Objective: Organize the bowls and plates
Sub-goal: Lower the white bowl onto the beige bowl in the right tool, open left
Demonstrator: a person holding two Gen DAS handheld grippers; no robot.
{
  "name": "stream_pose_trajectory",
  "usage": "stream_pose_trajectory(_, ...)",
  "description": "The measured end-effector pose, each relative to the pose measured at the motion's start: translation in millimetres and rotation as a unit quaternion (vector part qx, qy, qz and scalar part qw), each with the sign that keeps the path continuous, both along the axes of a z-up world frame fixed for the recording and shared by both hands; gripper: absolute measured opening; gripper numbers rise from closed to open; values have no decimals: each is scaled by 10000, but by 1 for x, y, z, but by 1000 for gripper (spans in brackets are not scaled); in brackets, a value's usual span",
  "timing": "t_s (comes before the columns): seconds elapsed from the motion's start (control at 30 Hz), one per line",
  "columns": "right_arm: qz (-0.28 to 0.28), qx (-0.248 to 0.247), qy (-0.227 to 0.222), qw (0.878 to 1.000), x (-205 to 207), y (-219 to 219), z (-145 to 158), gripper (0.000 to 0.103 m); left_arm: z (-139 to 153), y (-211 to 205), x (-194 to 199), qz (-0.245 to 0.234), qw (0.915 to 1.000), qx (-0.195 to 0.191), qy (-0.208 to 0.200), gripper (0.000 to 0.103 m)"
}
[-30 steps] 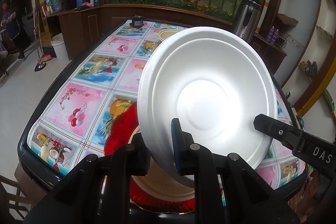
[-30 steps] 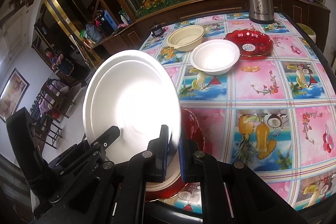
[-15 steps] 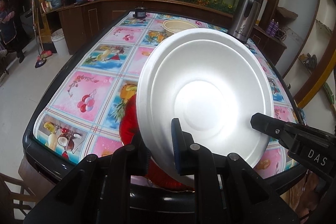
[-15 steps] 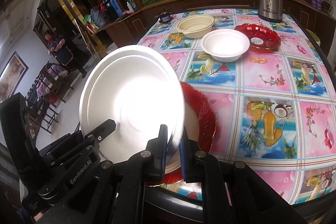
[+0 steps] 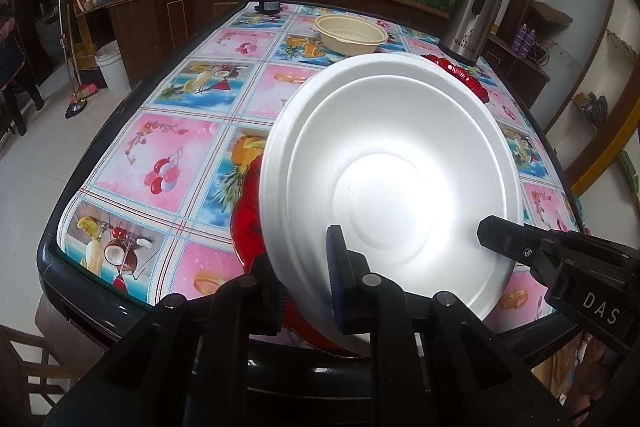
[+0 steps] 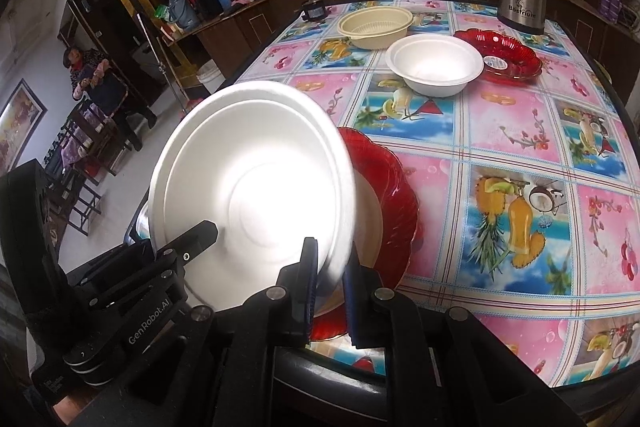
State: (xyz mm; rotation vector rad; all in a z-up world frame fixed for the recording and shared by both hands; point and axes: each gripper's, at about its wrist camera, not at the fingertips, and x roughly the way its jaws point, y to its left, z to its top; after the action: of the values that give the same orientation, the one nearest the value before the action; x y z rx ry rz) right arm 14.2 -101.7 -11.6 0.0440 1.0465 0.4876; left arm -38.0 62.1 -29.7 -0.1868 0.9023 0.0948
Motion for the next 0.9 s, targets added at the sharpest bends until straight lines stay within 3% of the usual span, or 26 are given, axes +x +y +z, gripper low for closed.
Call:
stream_pose_trajectory(0.8, 138, -330, 288, 9989, 11, 11, -21, 18, -11, 4, 11, -93, 9991, -178, 379, 17)
stream_pose_trajectory(0.87, 100, -333, 252, 9991, 12, 10, -18, 24, -7, 6, 12, -117, 9990, -247, 354, 28)
stream_pose_trajectory(0.9, 86, -321, 236, 9992, 13, 9, -17, 33, -4, 7, 13, -120, 9990, -290, 320, 34)
